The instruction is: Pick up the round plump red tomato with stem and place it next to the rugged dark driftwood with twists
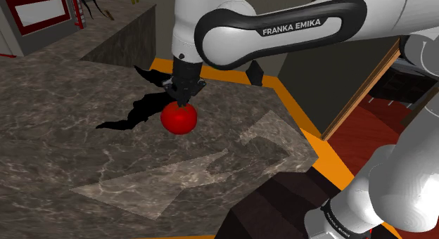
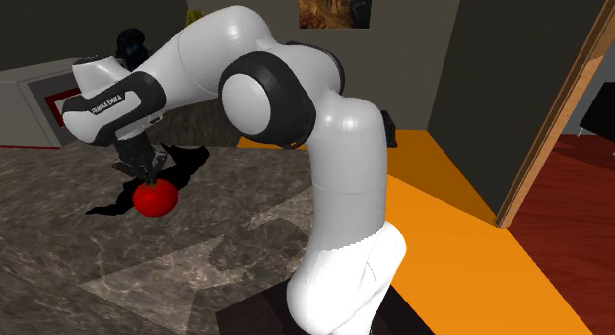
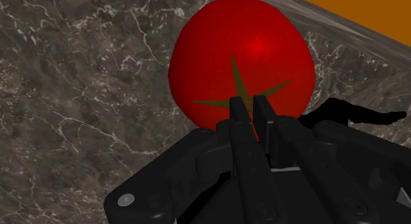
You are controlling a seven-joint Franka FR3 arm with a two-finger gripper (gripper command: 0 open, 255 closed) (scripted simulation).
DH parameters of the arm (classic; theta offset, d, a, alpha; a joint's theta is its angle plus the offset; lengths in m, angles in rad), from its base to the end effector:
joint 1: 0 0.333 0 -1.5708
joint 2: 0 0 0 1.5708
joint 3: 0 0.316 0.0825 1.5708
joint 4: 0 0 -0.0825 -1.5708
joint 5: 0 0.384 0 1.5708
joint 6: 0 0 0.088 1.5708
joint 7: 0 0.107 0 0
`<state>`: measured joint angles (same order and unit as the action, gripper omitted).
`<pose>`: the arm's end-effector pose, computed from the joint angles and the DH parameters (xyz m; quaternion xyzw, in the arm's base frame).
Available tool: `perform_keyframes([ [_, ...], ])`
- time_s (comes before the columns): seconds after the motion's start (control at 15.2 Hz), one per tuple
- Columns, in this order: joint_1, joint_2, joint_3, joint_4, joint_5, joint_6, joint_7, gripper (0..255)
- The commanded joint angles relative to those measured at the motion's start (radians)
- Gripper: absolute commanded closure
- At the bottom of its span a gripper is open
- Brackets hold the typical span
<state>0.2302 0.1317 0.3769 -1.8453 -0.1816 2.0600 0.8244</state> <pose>0.5065 0.3301 0.4659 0.9946 -0.0720 0.0732 0.0131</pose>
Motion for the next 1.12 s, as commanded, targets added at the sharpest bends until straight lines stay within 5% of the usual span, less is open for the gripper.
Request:
perform_keyframes([
  [0.0, -0.001, 0.004, -0.001, -0.024, -0.004, 0.028, 0.004, 255],
  [0.59, 0.002, 0.046, -0.007, -0.096, -0.035, 0.136, 0.033, 255],
  [1.06, 0.003, 0.046, -0.007, -0.097, -0.035, 0.138, 0.034, 255],
])
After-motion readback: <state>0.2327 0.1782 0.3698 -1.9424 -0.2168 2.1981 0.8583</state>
